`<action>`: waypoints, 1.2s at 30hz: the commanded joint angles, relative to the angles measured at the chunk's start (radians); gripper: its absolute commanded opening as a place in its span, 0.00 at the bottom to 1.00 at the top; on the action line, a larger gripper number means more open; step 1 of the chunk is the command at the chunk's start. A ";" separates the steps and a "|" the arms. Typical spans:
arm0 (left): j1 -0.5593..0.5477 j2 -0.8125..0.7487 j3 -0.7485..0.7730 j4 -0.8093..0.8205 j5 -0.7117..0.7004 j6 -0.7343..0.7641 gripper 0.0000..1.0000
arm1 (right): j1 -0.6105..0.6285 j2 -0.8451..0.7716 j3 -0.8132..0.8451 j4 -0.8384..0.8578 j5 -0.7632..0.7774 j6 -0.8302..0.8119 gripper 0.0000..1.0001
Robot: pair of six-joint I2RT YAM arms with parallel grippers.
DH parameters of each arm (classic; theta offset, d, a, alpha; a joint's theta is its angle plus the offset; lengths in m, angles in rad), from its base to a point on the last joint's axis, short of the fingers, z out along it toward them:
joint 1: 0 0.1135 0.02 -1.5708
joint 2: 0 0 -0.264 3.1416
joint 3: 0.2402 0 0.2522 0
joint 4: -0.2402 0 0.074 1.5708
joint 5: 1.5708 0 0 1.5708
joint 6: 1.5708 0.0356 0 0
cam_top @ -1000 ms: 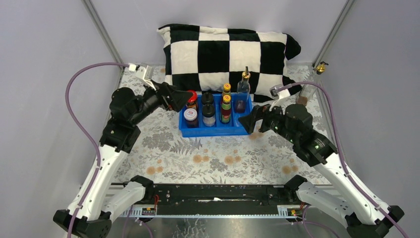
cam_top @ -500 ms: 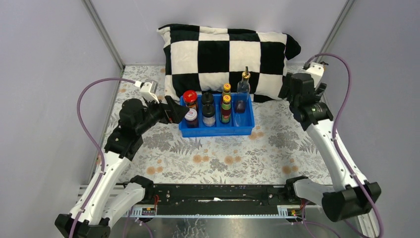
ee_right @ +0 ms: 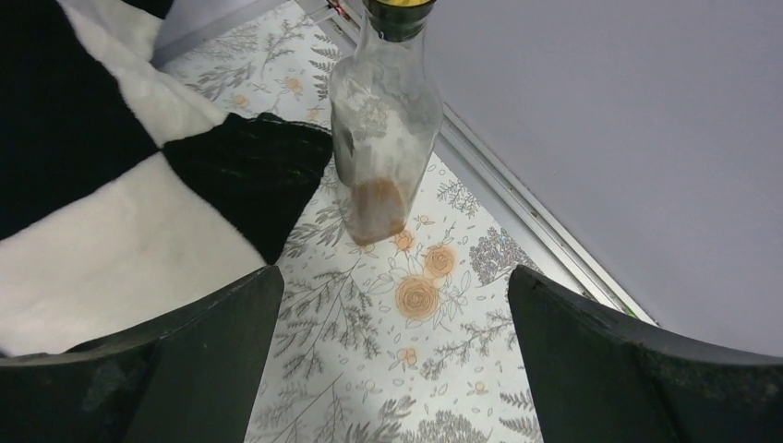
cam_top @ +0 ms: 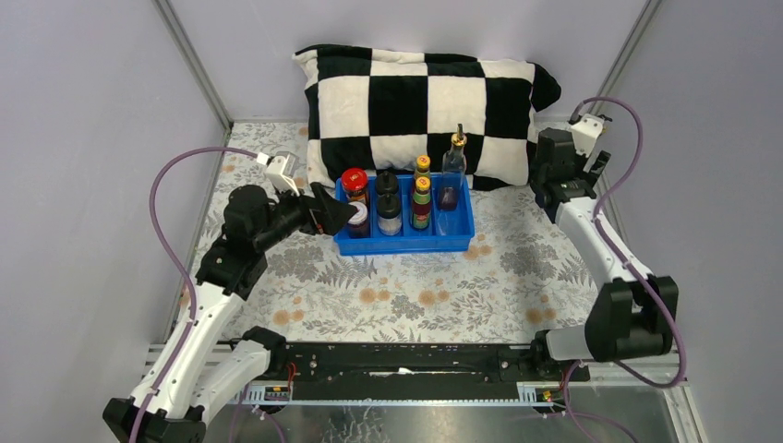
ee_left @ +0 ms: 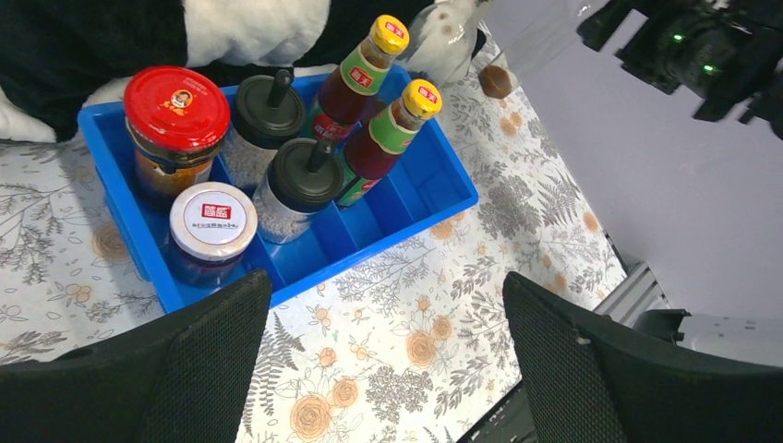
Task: Organize the condiment bottles
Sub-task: Pick up the bottle from the corner of the board.
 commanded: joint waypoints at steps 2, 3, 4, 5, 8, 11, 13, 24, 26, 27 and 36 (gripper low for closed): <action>0.005 0.024 -0.014 0.044 0.086 -0.014 0.99 | -0.052 0.077 -0.041 0.276 0.001 -0.056 1.00; 0.004 0.029 -0.018 0.048 0.098 -0.018 0.99 | -0.059 0.093 -0.045 0.300 -0.011 -0.059 1.00; 0.004 0.032 -0.019 0.051 0.109 -0.021 0.99 | -0.069 0.111 -0.042 0.319 -0.017 -0.060 1.00; 0.004 0.034 -0.021 0.051 0.119 -0.023 0.99 | -0.073 0.129 -0.036 0.335 -0.023 -0.064 1.00; 0.004 0.026 -0.032 0.064 0.142 -0.029 0.99 | -0.083 0.184 -0.017 0.381 -0.021 -0.079 1.00; 0.005 0.020 -0.031 0.065 0.164 -0.028 0.99 | -0.090 0.229 0.004 0.410 -0.015 -0.092 1.00; 0.004 0.021 -0.020 0.043 0.168 -0.009 0.99 | -0.091 0.254 0.009 0.431 -0.013 -0.100 1.00; 0.004 0.028 -0.015 0.039 0.206 -0.008 0.99 | -0.182 0.314 -0.022 0.539 -0.013 -0.143 1.00; 0.004 0.024 -0.023 0.049 0.204 -0.013 0.99 | -0.195 0.321 -0.033 0.570 -0.018 -0.159 1.00; 0.004 0.020 -0.025 0.050 0.200 -0.014 0.99 | -0.203 0.329 -0.032 0.578 -0.032 -0.160 1.00; 0.004 0.017 -0.022 0.035 0.158 -0.010 0.99 | -0.225 0.415 -0.010 0.592 -0.135 -0.112 0.95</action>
